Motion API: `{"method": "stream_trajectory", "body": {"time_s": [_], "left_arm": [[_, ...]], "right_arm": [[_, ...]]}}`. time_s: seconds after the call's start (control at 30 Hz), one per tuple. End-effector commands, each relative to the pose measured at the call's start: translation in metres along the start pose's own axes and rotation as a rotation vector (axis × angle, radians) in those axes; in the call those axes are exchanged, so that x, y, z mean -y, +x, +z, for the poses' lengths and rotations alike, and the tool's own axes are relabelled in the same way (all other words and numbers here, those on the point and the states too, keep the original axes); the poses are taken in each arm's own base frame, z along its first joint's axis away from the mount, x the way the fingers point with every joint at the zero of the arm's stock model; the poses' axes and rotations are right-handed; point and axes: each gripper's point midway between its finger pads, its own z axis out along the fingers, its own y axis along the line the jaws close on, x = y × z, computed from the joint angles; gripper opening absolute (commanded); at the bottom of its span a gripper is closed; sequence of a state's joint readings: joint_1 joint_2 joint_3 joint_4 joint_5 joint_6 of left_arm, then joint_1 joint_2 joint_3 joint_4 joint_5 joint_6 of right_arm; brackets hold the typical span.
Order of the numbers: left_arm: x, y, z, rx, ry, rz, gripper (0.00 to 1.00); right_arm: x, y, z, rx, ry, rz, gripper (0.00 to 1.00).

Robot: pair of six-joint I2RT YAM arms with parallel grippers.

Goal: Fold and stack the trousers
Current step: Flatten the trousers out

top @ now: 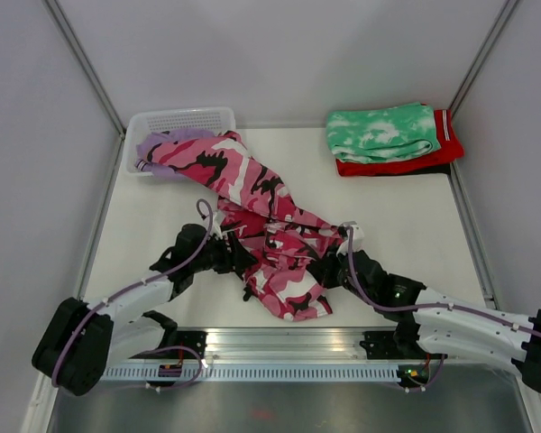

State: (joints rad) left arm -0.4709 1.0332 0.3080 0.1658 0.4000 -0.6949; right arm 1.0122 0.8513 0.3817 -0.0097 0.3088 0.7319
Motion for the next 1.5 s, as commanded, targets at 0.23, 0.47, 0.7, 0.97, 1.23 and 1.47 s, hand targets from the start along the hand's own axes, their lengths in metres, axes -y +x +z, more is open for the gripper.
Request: {"method": "stream_trajectory", "body": {"time_s": [0.23,0.47,0.7,0.97,1.23,1.47], "left_arm": [[0.035,-0.018,0.038,-0.027,0.211,0.131,0.26],[0.062,0.011,0.024,-0.008,0.175,0.134,0.02],[0.038,-0.002,-0.053,0.152,-0.052,0.027,0.02],[-0.020,0.030,-0.094,0.114,-0.361,-0.201,0.51],[-0.034,0.063,-0.063,0.009,-0.328,-0.270,0.82],[-0.022,0.079,-0.047,-0.025,-0.149,-0.266,0.85]], "right_arm": [[-0.018,-0.065,-0.041,0.102,0.009,-0.093,0.98],[-0.055,-0.127,-0.014,0.140,0.117,-0.227,0.98],[-0.088,-0.118,0.055,-0.027,0.067,-0.179,0.98],[-0.103,-0.079,0.096,-0.181,-0.015,-0.287,0.98],[-0.075,-0.012,0.146,-0.359,0.036,-0.328,0.97],[-0.062,0.013,0.159,-0.416,0.059,-0.334,0.83]]}}
